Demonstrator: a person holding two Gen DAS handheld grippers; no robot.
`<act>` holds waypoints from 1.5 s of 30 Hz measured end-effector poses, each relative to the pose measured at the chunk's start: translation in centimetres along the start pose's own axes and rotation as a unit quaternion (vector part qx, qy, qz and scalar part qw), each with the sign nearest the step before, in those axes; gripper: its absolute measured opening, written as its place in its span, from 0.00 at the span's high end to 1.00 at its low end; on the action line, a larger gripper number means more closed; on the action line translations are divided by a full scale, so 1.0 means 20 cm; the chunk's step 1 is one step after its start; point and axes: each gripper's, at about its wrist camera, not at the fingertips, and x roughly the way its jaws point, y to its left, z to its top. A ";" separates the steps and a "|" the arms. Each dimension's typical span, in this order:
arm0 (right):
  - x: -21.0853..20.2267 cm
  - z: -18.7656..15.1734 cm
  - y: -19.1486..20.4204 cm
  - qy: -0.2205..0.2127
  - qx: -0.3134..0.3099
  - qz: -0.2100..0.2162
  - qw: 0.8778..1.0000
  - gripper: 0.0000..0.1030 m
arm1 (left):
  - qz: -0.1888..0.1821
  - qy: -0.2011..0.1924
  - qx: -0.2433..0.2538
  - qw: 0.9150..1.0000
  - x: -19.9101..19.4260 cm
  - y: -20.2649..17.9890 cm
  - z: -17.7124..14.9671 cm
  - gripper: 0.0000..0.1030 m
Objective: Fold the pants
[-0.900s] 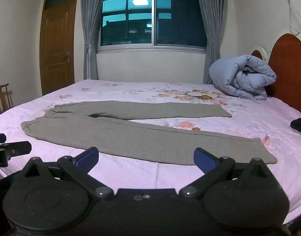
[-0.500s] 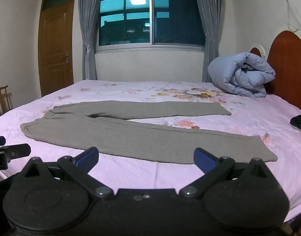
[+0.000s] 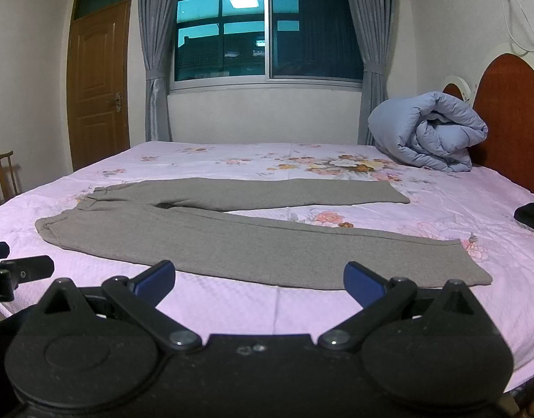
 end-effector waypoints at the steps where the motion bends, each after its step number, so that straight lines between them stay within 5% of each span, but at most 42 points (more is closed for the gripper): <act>1: 0.00 0.00 0.00 0.000 0.000 0.000 1.000 0.06 | 0.000 0.000 0.000 1.000 0.00 0.00 0.00 0.00; 45: 0.00 0.01 0.01 0.002 -0.001 0.000 1.000 0.06 | 0.000 0.002 0.000 1.000 0.01 0.00 0.00 0.00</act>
